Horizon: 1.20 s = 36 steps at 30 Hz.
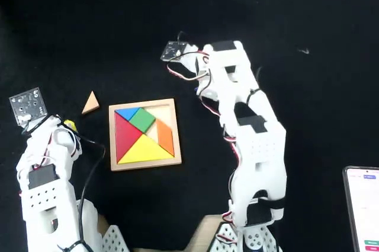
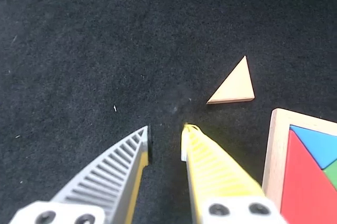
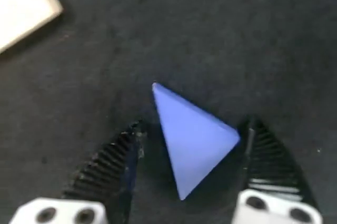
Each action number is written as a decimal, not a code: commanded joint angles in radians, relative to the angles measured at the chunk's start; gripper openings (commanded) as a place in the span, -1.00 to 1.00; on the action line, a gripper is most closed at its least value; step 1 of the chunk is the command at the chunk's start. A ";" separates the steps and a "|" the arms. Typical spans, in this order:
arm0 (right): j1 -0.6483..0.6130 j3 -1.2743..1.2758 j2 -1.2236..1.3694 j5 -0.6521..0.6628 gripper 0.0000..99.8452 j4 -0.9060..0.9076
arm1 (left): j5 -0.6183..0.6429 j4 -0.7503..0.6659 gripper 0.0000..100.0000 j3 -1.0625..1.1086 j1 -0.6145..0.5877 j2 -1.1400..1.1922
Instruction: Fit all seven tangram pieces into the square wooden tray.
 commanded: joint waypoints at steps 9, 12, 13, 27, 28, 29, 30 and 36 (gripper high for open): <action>0.077 -0.234 0.107 0.077 -0.63 0.141 | -0.011 -0.020 -0.77 -0.002 0.010 -0.011; 0.078 -0.272 0.134 0.077 -0.69 0.166 | -0.011 -0.020 -0.77 -0.002 0.010 -0.011; 0.075 -0.282 0.142 0.077 -0.71 0.167 | -0.011 -0.020 -0.77 -0.002 0.010 -0.011; 0.015 -0.641 0.145 0.049 -0.81 0.539 | -0.011 -0.020 -0.77 -0.002 0.008 -0.011; 0.003 -0.682 0.145 0.012 -0.81 0.551 | -0.011 -0.020 -0.77 -0.002 0.008 -0.011; -0.002 -0.720 0.145 -0.043 -0.81 0.548 | -0.011 -0.020 -0.77 -0.002 0.008 -0.011; -0.006 -0.753 0.145 -0.092 -0.80 0.548 | -0.011 -0.020 -0.77 -0.002 0.008 -0.011; -0.110 -0.805 0.120 -0.238 -0.80 0.548 | -0.011 -0.020 -0.77 -0.002 0.007 -0.011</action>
